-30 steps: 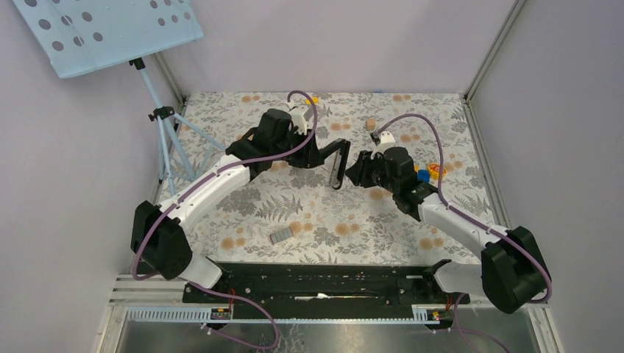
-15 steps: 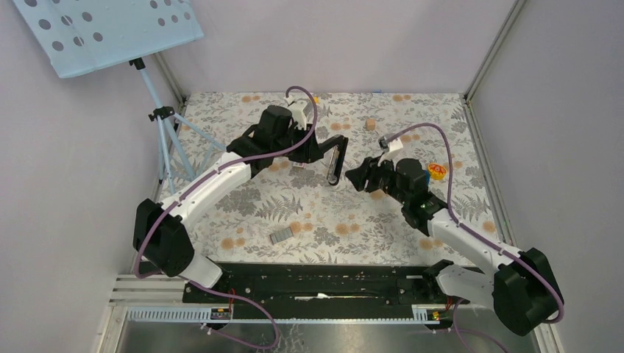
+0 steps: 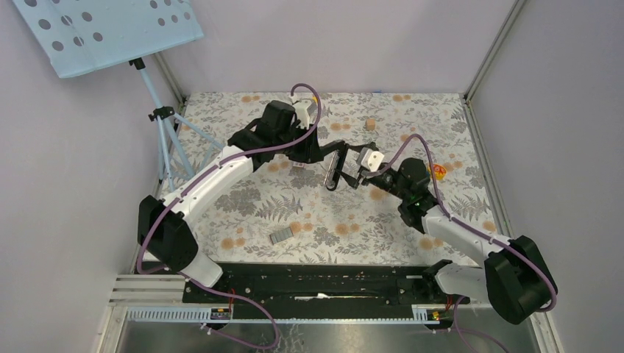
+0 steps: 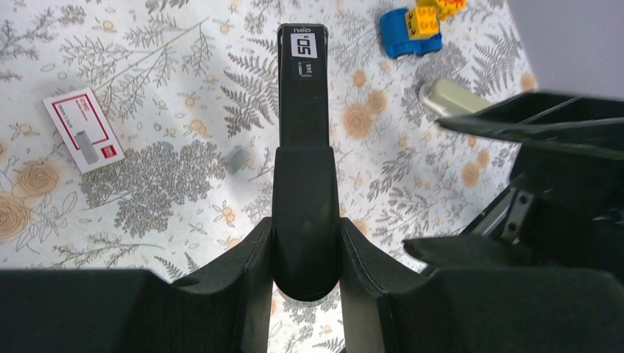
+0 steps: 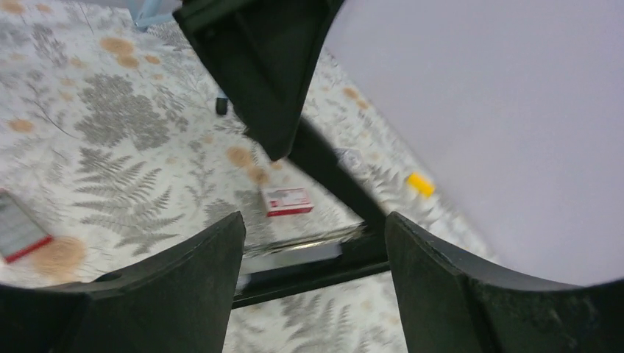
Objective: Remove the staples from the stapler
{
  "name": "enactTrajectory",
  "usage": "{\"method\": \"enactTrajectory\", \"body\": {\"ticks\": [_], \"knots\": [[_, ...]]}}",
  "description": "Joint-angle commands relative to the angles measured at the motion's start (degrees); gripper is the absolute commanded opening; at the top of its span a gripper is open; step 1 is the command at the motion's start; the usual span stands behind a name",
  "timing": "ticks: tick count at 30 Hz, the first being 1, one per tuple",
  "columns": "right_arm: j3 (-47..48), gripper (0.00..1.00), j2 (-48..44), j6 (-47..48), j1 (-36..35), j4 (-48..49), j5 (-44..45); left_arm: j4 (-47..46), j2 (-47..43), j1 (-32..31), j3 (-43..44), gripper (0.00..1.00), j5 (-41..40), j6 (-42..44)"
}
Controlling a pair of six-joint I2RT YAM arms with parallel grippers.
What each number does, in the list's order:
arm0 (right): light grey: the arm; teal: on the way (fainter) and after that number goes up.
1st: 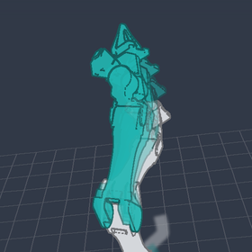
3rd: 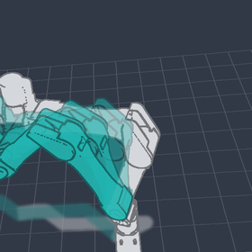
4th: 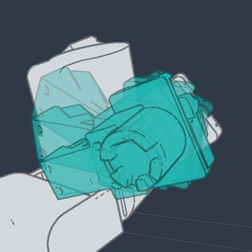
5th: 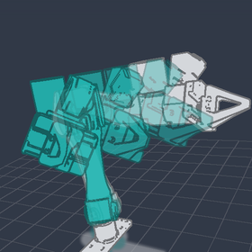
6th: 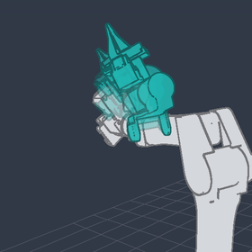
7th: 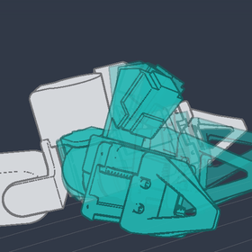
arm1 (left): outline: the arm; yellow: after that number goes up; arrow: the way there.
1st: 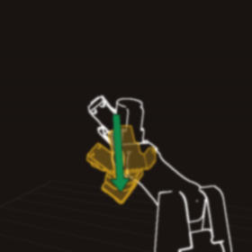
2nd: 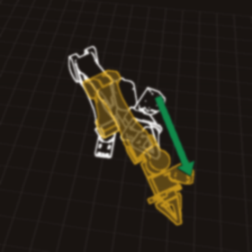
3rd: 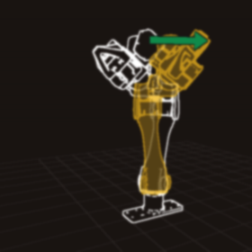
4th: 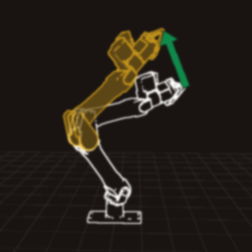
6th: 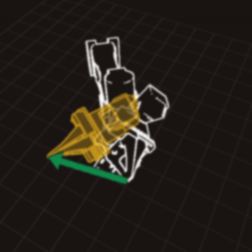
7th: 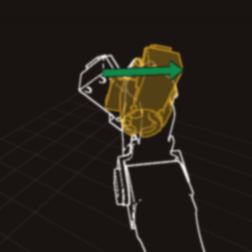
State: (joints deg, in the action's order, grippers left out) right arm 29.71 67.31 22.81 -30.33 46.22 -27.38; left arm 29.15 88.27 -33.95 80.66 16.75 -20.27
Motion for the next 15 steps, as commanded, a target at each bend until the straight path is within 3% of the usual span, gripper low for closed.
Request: {"method": "enactTrajectory", "body": {"ticks": [1,9,15], "knots": [[9.0,0.74,1.4,20.5,-0.3,-9.2,-6.4,-1.0,-2.6,-0.1,2.7,0.0,3.1,3.3],[18.9,0.7,5.7,32.5,-0.3,-30.2,-13.8,0.3,-4.5,-0.1,1.9,0.0,6.2,5.1],[20.8,0.68,7.8,34.1,-0.4,-33.5,-15.7,0.2,-4.9,-0.1,1.6,0.0,7.4,5.0]]}}
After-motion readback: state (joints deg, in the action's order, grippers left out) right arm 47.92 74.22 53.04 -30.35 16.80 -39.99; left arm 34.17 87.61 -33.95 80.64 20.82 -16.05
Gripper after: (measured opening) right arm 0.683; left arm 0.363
